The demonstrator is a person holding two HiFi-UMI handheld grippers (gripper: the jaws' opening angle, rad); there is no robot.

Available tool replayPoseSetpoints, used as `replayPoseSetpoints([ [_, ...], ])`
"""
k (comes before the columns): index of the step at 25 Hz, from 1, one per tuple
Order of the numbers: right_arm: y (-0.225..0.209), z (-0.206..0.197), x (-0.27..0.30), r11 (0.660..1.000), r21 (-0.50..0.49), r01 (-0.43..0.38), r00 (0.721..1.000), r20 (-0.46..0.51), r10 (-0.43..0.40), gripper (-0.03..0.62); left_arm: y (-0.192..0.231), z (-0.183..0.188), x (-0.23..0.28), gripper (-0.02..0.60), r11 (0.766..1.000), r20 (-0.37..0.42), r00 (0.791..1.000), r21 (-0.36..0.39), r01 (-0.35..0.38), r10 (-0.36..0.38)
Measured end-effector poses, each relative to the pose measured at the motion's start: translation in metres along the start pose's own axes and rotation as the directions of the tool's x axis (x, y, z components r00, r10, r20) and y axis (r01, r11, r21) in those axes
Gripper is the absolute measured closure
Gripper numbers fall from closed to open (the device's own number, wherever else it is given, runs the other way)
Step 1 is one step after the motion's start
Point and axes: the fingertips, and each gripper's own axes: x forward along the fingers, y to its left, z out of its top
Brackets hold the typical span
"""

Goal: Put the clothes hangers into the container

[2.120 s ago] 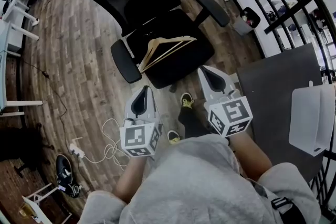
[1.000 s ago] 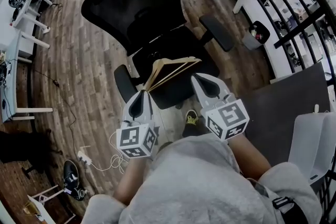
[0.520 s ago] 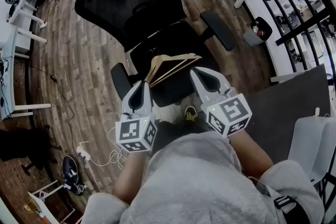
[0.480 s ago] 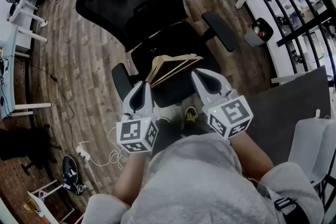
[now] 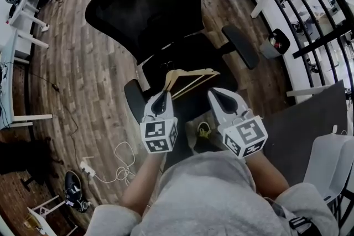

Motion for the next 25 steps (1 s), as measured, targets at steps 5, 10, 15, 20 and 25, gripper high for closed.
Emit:
replayPoseSetpoints([
  [5,-0.007,-0.011,0.022,1.000,-0.014,0.013,0.999,-0.042,-0.014,0.595,0.008,-0.026,0.053,0.572,1.000,-0.090,0.996,0.018,0.025,-0.023],
  [10,-0.015,-0.029,0.040,1.000,0.006,0.028,0.996,-0.081,-0.028,0.595,0.031,-0.085,0.110,0.572,1.000,-0.246,0.969,-0.010,-0.023,0.020],
  [15,-0.023,-0.057,0.053,0.999,0.035,0.035,0.990,-0.138,-0.030,0.595,0.052,-0.132,0.153,0.566,0.995,-0.371,0.926,0.088,-0.044,0.073],
  [20,-0.030,-0.096,0.065,0.997,0.061,0.041,0.981,-0.193,-0.029,0.595,0.066,-0.175,0.190,0.497,0.996,-0.460,0.885,0.084,-0.038,0.072],
  [25,-0.040,-0.131,0.073,0.997,0.060,0.058,0.969,-0.242,-0.041,0.595,0.082,-0.231,0.225,0.448,0.994,-0.534,0.841,0.097,-0.048,0.093],
])
